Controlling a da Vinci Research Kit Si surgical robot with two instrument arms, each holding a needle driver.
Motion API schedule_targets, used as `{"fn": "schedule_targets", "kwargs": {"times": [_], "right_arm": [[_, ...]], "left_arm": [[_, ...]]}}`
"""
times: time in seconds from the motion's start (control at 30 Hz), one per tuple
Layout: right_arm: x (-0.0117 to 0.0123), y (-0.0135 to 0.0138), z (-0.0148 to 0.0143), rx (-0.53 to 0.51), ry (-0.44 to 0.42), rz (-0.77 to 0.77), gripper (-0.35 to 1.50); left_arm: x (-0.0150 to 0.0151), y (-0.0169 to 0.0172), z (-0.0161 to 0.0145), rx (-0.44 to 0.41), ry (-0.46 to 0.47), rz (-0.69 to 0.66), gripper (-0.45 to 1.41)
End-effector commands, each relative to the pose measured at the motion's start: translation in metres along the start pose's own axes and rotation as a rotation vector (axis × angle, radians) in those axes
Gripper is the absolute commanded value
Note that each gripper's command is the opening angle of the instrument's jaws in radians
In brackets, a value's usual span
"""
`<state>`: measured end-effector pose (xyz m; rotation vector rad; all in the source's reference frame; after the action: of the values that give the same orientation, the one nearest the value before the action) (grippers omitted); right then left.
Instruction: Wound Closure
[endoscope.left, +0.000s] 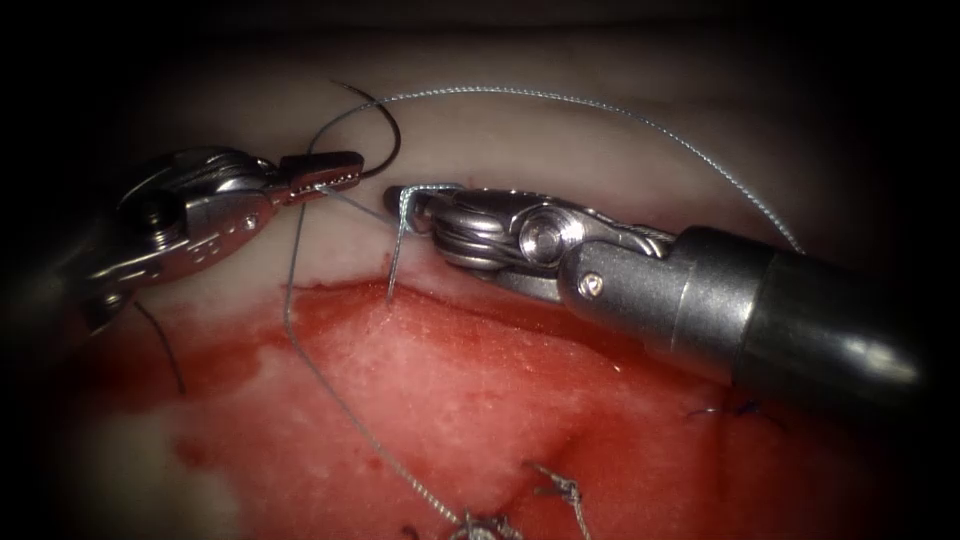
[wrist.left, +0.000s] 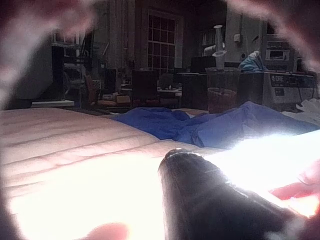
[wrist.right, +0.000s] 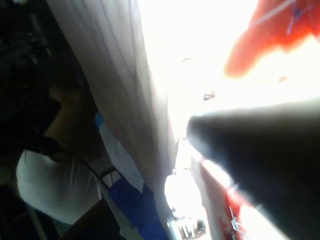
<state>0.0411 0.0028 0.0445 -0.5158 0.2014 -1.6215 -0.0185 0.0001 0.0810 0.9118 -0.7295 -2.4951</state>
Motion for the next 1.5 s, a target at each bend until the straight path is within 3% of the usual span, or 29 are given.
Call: {"fn": "schedule_targets", "kwargs": {"times": [0.03,0.27,0.47,1.1,1.2,1.23,1.3,1.5], "right_arm": [[-0.0009,0.0010,0.0002,0.000,0.002,-0.003,0.26],[0.0000,0.0013,0.0010,-0.022,0.026,0.027,0.27],[0.0000,0.0013,0.0017,-0.045,0.046,0.022,0.42],[-0.0011,0.0006,0.0039,-0.024,0.033,0.047,0.37],[-0.0012,0.0006,0.0041,-0.023,0.032,0.054,0.26],[-0.0013,0.0007,0.0042,-0.022,0.032,0.054,0.14],[-0.0013,0.0007,0.0042,-0.019,0.030,0.055,-0.35],[-0.0017,0.0005,0.0034,-0.106,0.016,-0.003,-0.35]], "left_arm": [[-0.0002,-0.0014,0.0000,0.011,-0.001,0.004,-0.45],[-0.0001,-0.0004,0.0006,-0.037,0.009,0.015,-0.45],[-0.0003,-0.0001,0.0009,-0.050,0.009,0.020,-0.45],[-0.0005,0.0006,0.0017,-0.084,-0.005,0.011,-0.45],[-0.0005,0.0007,0.0017,-0.092,-0.007,0.013,-0.45],[-0.0006,0.0008,0.0017,-0.094,-0.008,0.013,-0.45],[-0.0006,0.0008,0.0017,-0.097,-0.008,0.014,-0.45],[-0.0012,0.0012,0.0018,-0.117,-0.004,0.020,-0.45]]}}
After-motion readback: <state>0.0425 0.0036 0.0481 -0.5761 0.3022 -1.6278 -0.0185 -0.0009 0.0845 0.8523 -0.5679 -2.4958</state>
